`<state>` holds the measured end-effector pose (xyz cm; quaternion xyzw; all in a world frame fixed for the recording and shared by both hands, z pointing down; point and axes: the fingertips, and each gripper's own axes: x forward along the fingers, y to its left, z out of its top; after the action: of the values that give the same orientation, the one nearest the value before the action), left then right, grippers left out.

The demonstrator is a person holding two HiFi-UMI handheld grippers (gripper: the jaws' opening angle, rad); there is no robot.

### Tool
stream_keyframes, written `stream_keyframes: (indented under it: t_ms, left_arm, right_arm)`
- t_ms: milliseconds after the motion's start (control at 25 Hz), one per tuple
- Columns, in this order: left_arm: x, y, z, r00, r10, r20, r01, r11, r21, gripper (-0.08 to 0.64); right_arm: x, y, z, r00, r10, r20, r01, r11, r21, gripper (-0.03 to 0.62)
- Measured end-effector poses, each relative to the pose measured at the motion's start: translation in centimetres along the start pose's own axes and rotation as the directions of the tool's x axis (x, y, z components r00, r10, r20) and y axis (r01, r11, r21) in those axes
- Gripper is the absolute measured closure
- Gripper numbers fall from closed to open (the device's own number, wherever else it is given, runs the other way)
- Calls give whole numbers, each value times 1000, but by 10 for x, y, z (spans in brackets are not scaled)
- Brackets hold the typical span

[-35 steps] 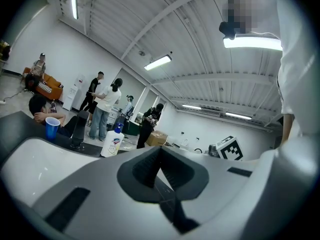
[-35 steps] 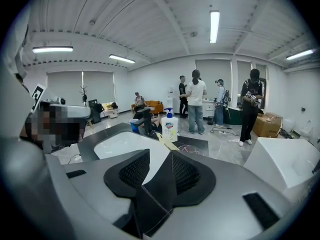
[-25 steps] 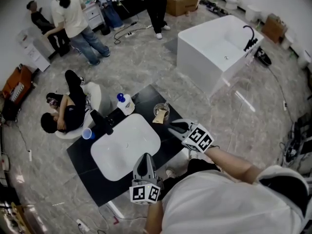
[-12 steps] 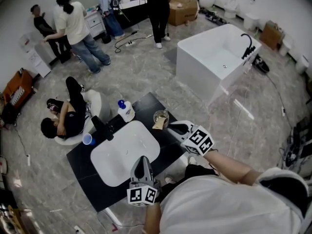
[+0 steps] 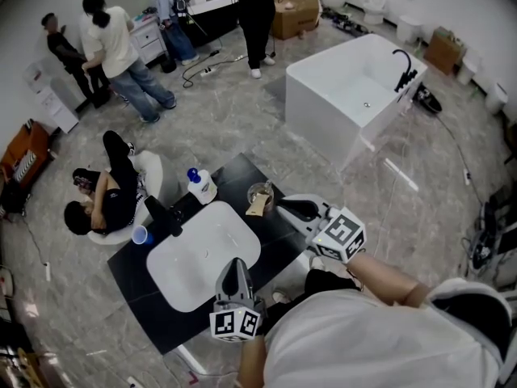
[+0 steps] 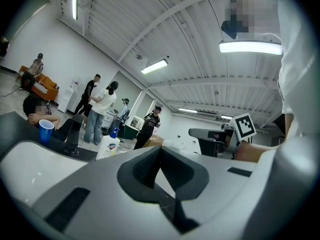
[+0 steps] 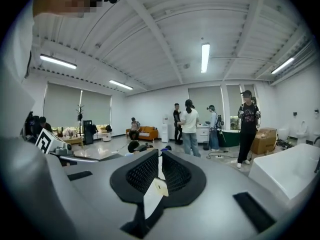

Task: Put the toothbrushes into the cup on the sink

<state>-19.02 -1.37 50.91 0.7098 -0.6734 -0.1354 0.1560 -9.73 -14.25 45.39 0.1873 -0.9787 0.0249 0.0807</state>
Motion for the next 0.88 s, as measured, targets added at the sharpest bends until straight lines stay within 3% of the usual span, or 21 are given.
stream_keyframes:
  t_ms: [880]
  left_arm:
    - [33,-13,3,996,92,7,-92,996,1,557]
  right_arm:
    - [0,-12,15,987,158,11,-157,985,-71,543]
